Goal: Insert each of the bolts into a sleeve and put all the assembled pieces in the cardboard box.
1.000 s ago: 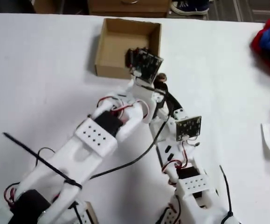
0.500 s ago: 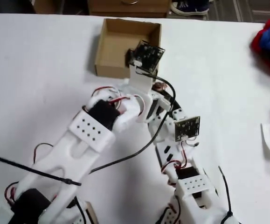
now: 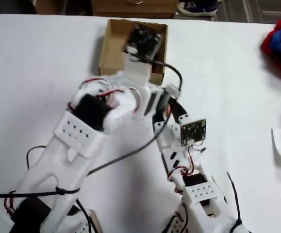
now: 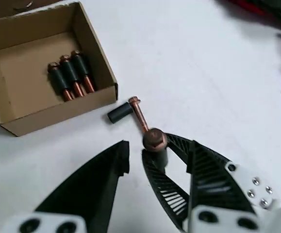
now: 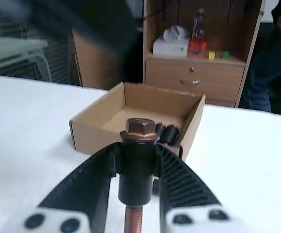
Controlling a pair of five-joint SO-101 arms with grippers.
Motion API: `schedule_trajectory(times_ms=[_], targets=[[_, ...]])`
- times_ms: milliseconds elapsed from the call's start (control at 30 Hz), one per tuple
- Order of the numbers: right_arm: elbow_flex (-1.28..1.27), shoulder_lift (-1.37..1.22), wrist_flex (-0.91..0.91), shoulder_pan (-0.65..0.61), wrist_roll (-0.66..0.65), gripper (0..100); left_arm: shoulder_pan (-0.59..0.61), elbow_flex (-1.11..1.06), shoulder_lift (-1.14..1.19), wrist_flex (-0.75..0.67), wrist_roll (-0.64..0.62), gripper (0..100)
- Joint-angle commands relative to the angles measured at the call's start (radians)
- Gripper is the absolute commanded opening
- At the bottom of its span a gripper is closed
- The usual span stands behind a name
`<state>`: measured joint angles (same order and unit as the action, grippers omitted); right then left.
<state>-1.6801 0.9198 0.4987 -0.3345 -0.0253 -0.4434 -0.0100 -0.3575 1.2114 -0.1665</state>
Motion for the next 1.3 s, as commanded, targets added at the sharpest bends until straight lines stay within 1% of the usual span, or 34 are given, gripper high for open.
schedule_trajectory(times_ms=[0, 100, 167, 233, 300, 367, 400, 500, 600, 700, 867, 967, 1033, 1133, 1267], targets=[[-0.002, 0.005, -0.074, 0.004, 0.005, 2.3, 0.153, 0.122, -0.006, 0.037, 0.005, 21], [0.000, 0.013, -0.128, 0.038, 0.026, 2.3, 0.344, 0.140, -0.006, 0.092, 0.006, 21], [0.015, 0.013, -0.134, 0.065, 0.107, 2.3, 0.460, 0.137, 0.005, 0.153, 0.040, 21], [0.077, 0.004, -0.191, 0.081, 0.189, 2.2, 0.551, 0.097, 0.003, 0.184, 0.147, 21], [0.199, 0.002, -0.357, 0.081, 0.193, 2.2, 0.614, 0.038, 0.003, 0.170, 0.262, 21], [0.364, 0.001, -0.585, 0.077, 0.190, 2.3, 0.660, -0.036, 0.003, 0.129, 0.348, 21], [0.450, -0.007, -0.690, 0.077, 0.189, 2.3, 0.677, -0.074, 0.002, 0.097, 0.367, 21], [0.694, -0.082, -0.935, 0.077, 0.189, 2.3, 0.717, -0.189, -0.002, 0.014, 0.336, 21], [0.882, -0.154, -1.155, 0.084, 0.190, 2.3, 0.720, -0.289, 0.002, -0.069, 0.292, 21], [1.011, -0.147, -1.316, 0.108, 0.193, 2.3, 0.720, -0.360, -0.005, -0.137, 0.284, 21], [1.019, -0.142, -1.337, 0.113, 0.184, 2.4, 0.720, -0.392, 0.000, -0.147, 0.282, 21], [1.020, -0.193, -1.337, 0.105, 0.124, 2.4, 0.720, -0.394, 0.002, -0.147, 0.282, 21], [1.054, -0.257, -1.336, 0.114, 0.114, 2.3, 0.720, -0.392, 0.000, -0.147, 0.282, 21], [1.178, -0.420, -1.340, 0.148, 0.114, 2.3, 0.720, -0.390, -0.003, -0.147, 0.282, 21], [1.487, -0.685, -1.376, 0.163, 0.123, 2.3, 0.720, -0.398, 0.002, -0.138, 0.284, 21]])
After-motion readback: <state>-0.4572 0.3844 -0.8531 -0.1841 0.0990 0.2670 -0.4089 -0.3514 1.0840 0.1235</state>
